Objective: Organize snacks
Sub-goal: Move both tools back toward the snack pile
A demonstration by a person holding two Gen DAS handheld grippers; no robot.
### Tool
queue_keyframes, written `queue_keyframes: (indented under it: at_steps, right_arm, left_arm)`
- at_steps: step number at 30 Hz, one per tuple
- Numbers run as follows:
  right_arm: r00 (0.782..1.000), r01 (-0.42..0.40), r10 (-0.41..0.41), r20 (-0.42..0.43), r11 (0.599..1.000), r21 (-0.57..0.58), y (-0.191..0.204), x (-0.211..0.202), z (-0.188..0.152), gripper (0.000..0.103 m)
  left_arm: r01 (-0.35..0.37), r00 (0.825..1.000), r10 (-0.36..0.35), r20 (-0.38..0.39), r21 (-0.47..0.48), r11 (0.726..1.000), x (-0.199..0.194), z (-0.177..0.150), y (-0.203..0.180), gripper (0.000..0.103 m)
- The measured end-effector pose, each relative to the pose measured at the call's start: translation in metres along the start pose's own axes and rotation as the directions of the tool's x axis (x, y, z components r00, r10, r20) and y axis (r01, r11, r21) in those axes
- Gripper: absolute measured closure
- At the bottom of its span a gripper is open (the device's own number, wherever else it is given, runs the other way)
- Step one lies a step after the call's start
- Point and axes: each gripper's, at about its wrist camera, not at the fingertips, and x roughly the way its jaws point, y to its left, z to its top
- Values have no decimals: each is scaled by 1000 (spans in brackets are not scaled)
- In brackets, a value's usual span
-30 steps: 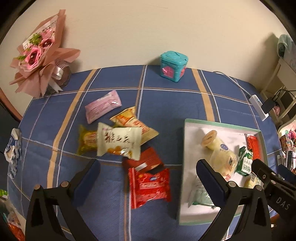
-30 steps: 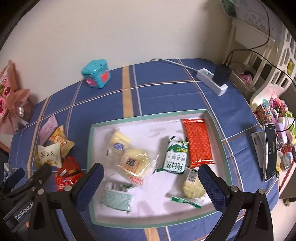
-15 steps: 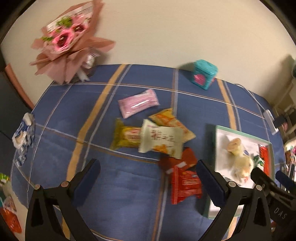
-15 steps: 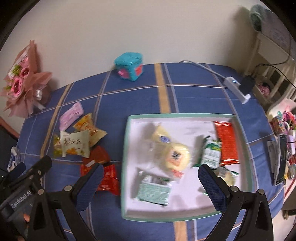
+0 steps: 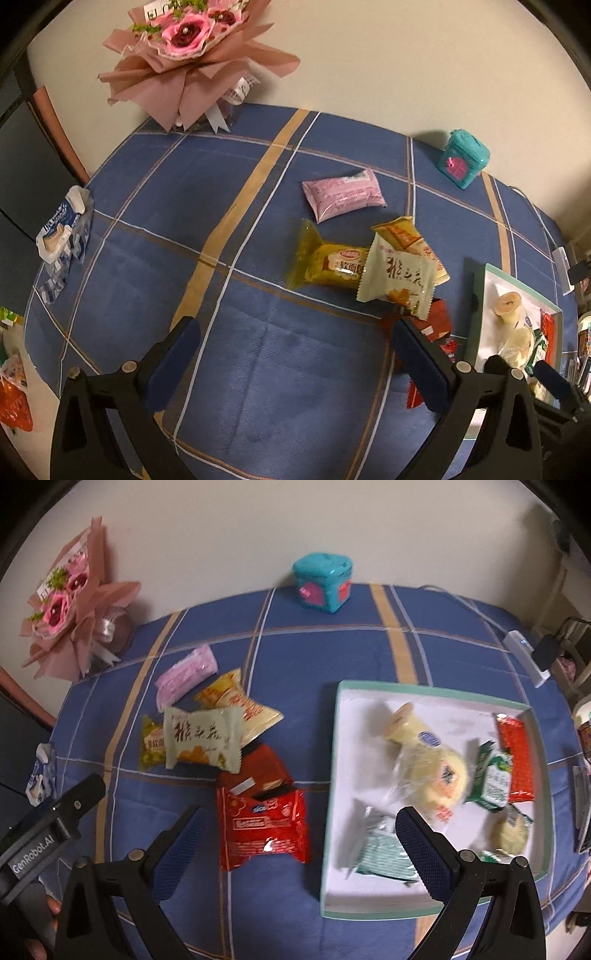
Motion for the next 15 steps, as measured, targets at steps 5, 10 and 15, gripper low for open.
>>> queue_keyframes:
  at_steps: [5, 10, 15]
  right_arm:
    - [999, 4, -4, -45, 1000, -15, 8, 20, -3, 0]
    - [996, 10, -11, -88, 1000, -7, 8, 40, -6, 0]
    - [994, 6, -7, -107, 1000, -13, 11, 54, -8, 2]
  left_arm:
    - [0, 997, 1, -80, 7, 1000, 29, -6, -4, 0]
    - [-5, 986, 1, -164, -20, 1000, 60, -13, -2, 0]
    - [-16, 978, 6, -209, -42, 999, 78, -18, 2, 0]
